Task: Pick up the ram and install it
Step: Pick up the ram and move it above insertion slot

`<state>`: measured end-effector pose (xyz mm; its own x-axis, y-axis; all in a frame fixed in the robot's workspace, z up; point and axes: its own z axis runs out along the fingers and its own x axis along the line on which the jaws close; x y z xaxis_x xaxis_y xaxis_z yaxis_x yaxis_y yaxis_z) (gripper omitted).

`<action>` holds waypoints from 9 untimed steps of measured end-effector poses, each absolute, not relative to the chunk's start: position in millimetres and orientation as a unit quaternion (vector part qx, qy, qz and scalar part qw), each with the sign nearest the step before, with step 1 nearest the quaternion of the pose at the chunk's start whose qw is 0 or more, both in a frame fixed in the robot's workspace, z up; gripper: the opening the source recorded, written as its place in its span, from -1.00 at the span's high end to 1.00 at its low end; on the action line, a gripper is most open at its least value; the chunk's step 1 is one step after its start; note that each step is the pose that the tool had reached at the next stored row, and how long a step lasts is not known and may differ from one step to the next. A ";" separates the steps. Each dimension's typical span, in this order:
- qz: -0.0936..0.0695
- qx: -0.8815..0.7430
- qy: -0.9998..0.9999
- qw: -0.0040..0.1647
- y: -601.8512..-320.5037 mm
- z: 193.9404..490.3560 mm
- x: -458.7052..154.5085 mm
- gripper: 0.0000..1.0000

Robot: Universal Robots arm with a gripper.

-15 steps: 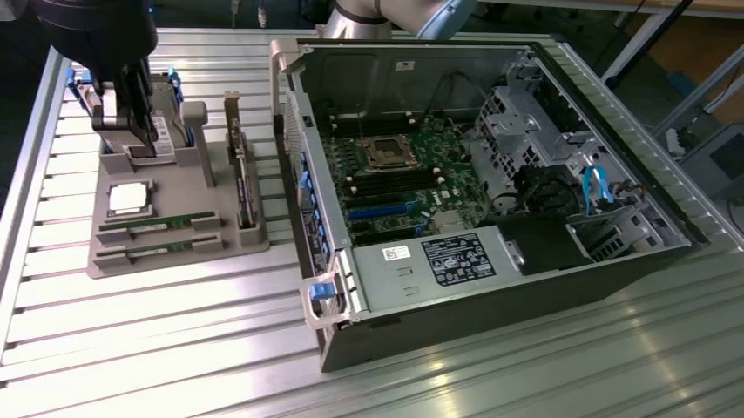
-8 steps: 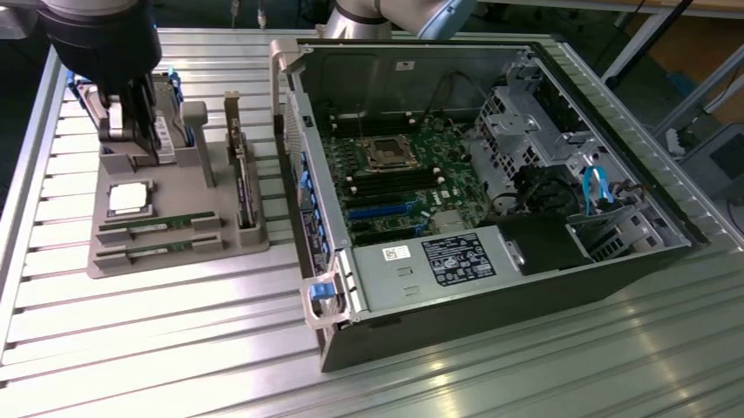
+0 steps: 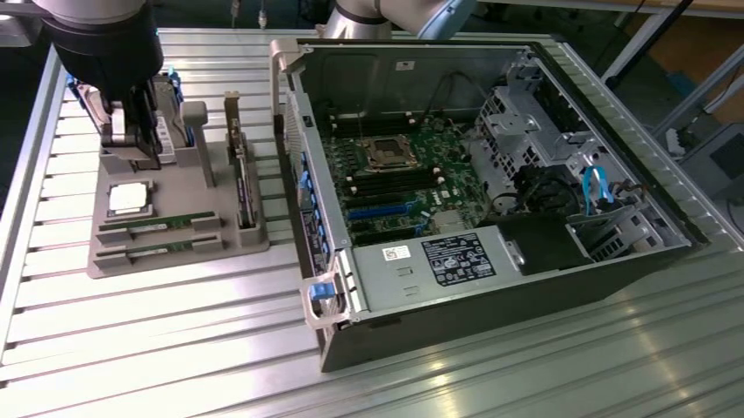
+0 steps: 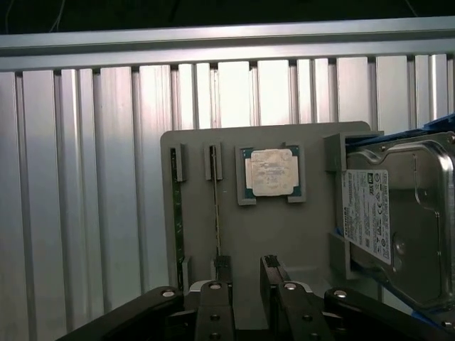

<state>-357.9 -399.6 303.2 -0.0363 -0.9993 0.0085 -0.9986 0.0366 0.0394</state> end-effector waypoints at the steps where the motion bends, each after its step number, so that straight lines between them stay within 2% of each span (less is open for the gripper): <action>1: -0.011 0.694 -0.720 0.017 -399.5 303.2 -357.9 0.40; 9: -0.011 0.694 -0.720 0.017 -405.1 303.1 -357.9 0.40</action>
<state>-357.9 -405.1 303.1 -0.0363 -0.9993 0.0084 -0.9986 0.0366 0.0391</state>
